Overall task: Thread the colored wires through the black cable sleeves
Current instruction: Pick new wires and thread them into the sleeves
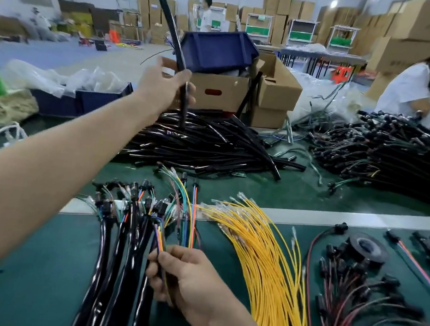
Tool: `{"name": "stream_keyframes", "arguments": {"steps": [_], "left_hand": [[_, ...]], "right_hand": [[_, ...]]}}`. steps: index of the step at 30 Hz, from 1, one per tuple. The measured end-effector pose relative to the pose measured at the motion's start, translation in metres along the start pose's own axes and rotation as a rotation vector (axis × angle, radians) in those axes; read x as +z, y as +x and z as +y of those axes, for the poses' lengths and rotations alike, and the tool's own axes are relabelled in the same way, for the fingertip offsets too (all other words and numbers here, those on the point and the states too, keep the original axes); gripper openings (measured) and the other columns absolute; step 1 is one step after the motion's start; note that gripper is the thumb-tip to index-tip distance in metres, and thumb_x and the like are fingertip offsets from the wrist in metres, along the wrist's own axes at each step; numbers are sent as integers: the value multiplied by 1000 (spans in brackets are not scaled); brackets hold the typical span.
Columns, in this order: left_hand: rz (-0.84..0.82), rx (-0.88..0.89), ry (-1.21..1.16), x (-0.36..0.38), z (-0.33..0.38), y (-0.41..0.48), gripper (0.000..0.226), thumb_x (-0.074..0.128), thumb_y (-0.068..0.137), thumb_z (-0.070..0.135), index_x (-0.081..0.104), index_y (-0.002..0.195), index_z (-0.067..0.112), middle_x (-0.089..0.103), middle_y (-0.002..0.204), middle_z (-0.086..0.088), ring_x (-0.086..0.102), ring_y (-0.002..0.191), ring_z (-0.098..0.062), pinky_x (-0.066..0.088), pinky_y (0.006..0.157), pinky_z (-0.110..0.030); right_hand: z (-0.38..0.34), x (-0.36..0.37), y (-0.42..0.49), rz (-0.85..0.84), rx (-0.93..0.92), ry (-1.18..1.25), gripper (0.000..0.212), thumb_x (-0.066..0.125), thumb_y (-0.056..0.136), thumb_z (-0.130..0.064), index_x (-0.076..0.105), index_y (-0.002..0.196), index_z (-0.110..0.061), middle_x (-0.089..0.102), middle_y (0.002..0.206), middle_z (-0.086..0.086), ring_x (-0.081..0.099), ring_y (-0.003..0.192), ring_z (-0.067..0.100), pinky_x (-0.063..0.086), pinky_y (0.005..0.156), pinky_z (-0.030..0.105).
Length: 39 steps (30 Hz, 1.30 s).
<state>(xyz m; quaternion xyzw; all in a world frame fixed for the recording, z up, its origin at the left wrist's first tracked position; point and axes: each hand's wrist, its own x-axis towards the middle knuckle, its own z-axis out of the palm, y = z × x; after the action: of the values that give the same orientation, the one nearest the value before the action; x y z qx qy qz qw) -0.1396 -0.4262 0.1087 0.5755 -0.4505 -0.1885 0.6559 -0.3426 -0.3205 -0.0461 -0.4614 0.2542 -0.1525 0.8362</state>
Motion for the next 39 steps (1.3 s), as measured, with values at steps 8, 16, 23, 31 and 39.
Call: {"name": "stream_keyframes", "arguments": {"steps": [8,16,23,31,39], "left_hand": [[-43,-169,410,-84,-29,-163,16,58,91,17,61,91,33,66,57,-9,53,40,-17,46,41,-25],[-177,-368,796,-116,-44,-206,15,44,96,9,59,92,10,72,82,2,68,54,-20,57,52,-33],[-444,-203,1484,-96,-37,-236,26,55,90,44,56,113,34,44,106,6,47,112,-16,42,78,-29],[-173,23,1132,-73,-68,-248,32,51,90,26,46,121,34,53,109,9,56,101,-19,47,76,-35],[96,311,884,-66,-75,-273,28,61,76,25,51,100,34,68,82,15,59,65,-12,44,52,-25]], "right_hand": [[-10,4,2,-51,-67,-85,27,40,99,-2,59,116,5,53,61,-4,31,41,3,22,40,13],[-10,7,-9,64,-153,-283,27,52,96,-29,77,87,-23,24,53,-7,19,45,9,17,41,18],[-15,8,-17,-12,-148,-342,26,46,100,-15,66,87,-4,51,56,-4,40,45,6,34,46,15],[-19,8,-16,17,-187,-418,23,45,99,-8,67,102,-9,46,55,-4,25,42,6,17,42,18],[-17,8,-17,161,-406,-672,16,61,92,-22,77,87,-19,30,42,-13,23,39,4,21,42,10]]}}
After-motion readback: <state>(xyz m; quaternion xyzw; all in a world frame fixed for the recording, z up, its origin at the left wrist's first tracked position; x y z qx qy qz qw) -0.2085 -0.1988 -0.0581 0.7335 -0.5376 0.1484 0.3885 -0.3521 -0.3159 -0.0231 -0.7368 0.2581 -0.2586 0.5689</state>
